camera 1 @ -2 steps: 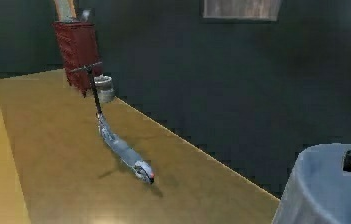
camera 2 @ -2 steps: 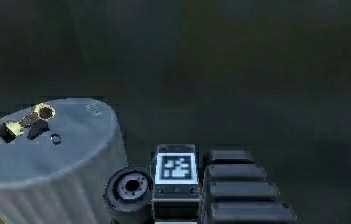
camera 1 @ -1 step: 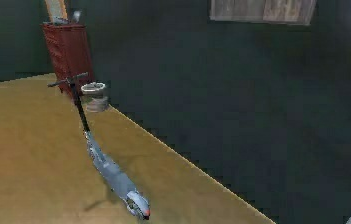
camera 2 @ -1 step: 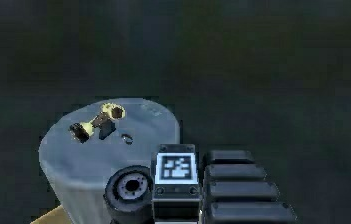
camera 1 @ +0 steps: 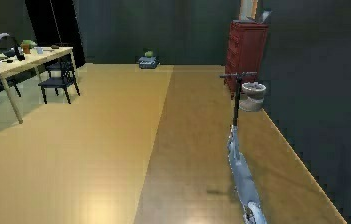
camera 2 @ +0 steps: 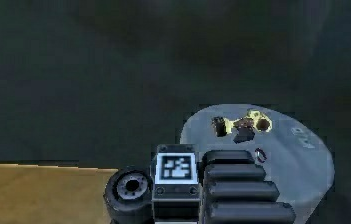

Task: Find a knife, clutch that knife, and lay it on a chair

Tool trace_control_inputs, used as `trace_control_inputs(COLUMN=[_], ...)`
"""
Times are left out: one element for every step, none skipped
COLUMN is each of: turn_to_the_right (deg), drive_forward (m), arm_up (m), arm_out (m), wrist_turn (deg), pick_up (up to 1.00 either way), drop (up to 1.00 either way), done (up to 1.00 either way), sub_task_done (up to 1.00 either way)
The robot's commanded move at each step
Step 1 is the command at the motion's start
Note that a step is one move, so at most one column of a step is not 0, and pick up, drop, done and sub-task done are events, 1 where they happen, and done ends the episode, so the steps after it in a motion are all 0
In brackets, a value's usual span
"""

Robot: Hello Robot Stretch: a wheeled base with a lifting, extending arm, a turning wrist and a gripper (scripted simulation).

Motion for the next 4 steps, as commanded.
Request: trace_control_inputs(turn_to_the_right=[-18.0, 0.0, 0.0, 0.0], drive_forward=[0.0, 1.0, 1.0, 1.0], arm_up=[0.0, 0.0, 0.0, 0.0], arm_out=[0.0, 0.0, 0.0, 0.0], wrist_turn=[0.0, 0.0, 0.0, 0.0], pick_up=[0.0, 0.0, 0.0, 0.0], drop=[0.0, 0.0, 0.0, 0.0], done=[0.0, 0.0, 0.0, 0.0], sub_task_done=[0.0, 0.0, 0.0, 0.0])
